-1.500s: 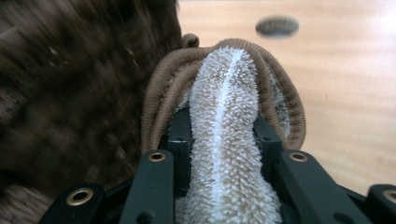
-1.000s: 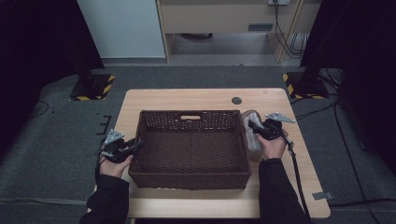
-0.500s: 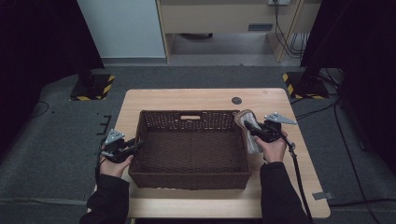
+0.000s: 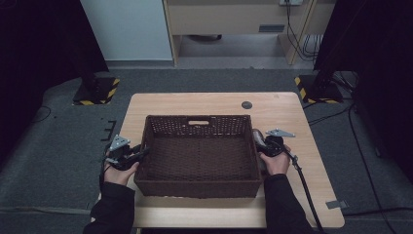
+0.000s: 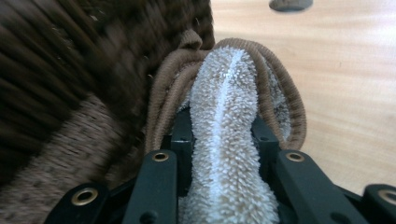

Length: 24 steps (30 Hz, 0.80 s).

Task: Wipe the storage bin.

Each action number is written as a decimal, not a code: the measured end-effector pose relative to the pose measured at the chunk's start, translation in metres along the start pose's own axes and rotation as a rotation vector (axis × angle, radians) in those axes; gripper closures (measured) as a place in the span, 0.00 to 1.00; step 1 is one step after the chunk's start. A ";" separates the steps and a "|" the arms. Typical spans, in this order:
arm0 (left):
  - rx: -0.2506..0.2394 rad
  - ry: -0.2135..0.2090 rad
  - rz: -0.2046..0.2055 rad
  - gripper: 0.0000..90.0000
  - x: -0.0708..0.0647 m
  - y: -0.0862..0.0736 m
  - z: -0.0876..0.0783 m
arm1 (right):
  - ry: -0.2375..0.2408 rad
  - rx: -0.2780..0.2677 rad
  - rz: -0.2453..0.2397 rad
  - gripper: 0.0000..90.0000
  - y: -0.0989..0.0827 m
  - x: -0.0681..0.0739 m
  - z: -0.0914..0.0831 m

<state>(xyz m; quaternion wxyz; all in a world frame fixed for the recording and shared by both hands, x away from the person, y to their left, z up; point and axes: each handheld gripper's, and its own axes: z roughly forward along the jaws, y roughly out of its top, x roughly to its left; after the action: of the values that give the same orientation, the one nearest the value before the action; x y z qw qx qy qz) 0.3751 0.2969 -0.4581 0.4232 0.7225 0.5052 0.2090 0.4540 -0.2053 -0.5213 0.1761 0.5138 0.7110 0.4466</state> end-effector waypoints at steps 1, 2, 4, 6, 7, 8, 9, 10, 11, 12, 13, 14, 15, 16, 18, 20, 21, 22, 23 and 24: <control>0.000 0.000 0.000 0.68 0.000 0.000 0.000 | 0.000 -0.001 -0.001 0.78 0.000 -0.001 0.000; 0.000 -0.001 0.000 0.68 0.000 0.000 0.000 | 0.002 0.004 0.002 0.78 0.001 -0.002 -0.001; 0.000 0.000 0.000 0.68 0.000 0.000 0.000 | -0.009 0.007 -0.009 0.78 0.005 -0.003 -0.004; 0.000 0.000 0.000 0.68 0.000 0.000 0.000 | -0.012 0.003 -0.014 0.78 0.008 -0.004 -0.008; 0.000 0.000 0.000 0.68 0.000 0.000 0.000 | -0.022 -0.021 -0.014 0.78 0.015 -0.008 -0.018; 0.000 -0.001 0.000 0.68 0.000 0.000 0.000 | -0.026 -0.045 -0.011 0.78 0.019 -0.010 -0.024; 0.000 -0.001 0.000 0.68 0.000 0.000 0.000 | -0.026 -0.045 -0.011 0.78 0.019 -0.010 -0.024; 0.000 0.000 -0.001 0.68 0.000 0.000 0.000 | -0.014 -0.094 0.004 0.78 0.027 -0.014 -0.039; 0.000 0.000 -0.001 0.68 0.000 0.000 0.000 | -0.009 -0.117 0.004 0.78 0.031 -0.015 -0.047; 0.000 0.001 -0.001 0.68 0.000 0.000 0.000 | -0.002 -0.143 0.011 0.78 0.036 -0.015 -0.055; 0.000 0.001 -0.001 0.68 0.000 0.000 0.000 | 0.014 -0.167 0.010 0.78 0.040 -0.014 -0.063; 0.000 0.001 -0.001 0.68 0.000 0.000 0.000 | 0.033 -0.187 0.009 0.78 0.043 -0.012 -0.070; 0.000 0.001 -0.001 0.68 0.000 0.000 0.000 | 0.054 -0.200 0.009 0.78 0.045 -0.009 -0.075; 0.000 0.002 -0.001 0.68 0.000 0.000 0.000 | 0.079 -0.210 0.015 0.78 0.046 -0.006 -0.079; 0.001 0.003 -0.001 0.68 0.000 0.000 0.000 | 0.115 -0.208 0.018 0.78 0.045 0.001 -0.080; 0.000 0.004 -0.002 0.68 0.000 0.000 0.000 | 0.109 -0.163 -0.013 0.78 0.040 0.007 -0.073; 0.000 0.004 -0.002 0.68 0.000 0.000 0.000 | 0.103 -0.141 -0.022 0.78 0.037 0.008 -0.068; 0.001 0.005 -0.002 0.68 0.000 0.000 0.000 | 0.103 -0.141 -0.022 0.78 0.037 0.008 -0.068; 0.001 0.005 -0.002 0.68 0.000 0.000 0.000 | 0.100 -0.127 -0.017 0.78 0.033 0.009 -0.063; 0.001 0.004 -0.003 0.68 0.000 0.000 0.000 | 0.090 -0.116 0.005 0.78 0.026 0.007 -0.054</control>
<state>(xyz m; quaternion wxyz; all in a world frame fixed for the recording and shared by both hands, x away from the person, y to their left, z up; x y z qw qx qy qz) 0.3751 0.2968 -0.4581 0.4223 0.7215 0.5071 0.2096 0.4272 -0.2217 -0.4694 0.1722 0.4838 0.6900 0.5100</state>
